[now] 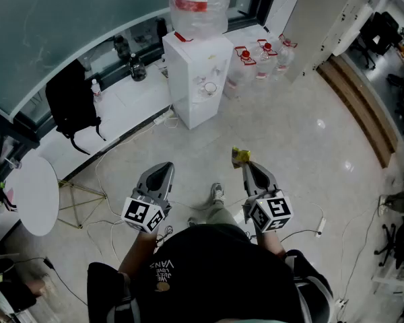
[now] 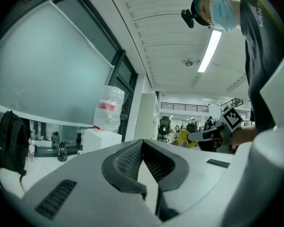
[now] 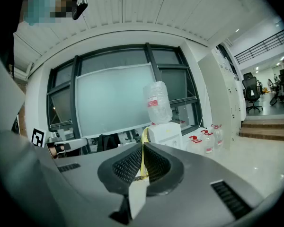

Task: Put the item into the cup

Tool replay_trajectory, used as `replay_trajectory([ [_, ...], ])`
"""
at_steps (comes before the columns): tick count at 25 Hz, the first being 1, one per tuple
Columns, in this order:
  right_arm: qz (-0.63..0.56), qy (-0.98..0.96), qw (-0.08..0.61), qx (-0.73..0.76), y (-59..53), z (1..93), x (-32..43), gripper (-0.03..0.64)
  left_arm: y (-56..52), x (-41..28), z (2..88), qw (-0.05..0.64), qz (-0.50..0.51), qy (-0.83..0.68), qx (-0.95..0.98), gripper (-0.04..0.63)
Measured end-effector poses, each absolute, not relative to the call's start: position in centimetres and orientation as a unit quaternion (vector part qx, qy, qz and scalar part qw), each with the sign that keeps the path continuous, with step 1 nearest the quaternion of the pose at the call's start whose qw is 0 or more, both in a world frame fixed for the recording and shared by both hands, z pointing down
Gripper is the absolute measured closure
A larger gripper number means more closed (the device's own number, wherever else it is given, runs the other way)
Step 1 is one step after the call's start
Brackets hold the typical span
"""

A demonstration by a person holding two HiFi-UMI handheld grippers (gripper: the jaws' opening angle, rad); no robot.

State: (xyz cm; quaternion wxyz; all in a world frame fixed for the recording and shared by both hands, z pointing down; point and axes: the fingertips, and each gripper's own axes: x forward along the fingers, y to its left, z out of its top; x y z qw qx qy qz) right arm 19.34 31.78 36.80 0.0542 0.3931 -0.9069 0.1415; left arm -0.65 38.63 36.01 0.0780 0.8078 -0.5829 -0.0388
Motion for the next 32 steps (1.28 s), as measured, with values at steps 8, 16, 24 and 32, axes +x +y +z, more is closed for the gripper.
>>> replay_trajectory([
  [8, 0.149, -0.905, 0.047, 0.395, 31.1, 37.1, 18.6, 0.572, 37.8, -1.2, 36.5, 0.079, -0.037, -0.580, 0.810, 0.575],
  [16, 0.157, -0.899, 0.042, 0.407, 27.8, 37.8, 18.4, 0.572, 34.8, -1.0, 37.7, 0.083, -0.033, -0.567, 0.819, 0.575],
  [24, 0.162, -0.897, 0.058, 0.407, 19.1, 39.6, 17.8, 0.572, 26.5, -1.0, 38.7, 0.089, -0.016, -0.565, 0.820, 0.576],
  [32, 0.175, -0.906, 0.067, 0.379, 8.2, 40.5, 16.1, 0.571, 15.9, -1.1, 38.6, 0.095, -0.004, -0.573, 0.814, 0.576],
])
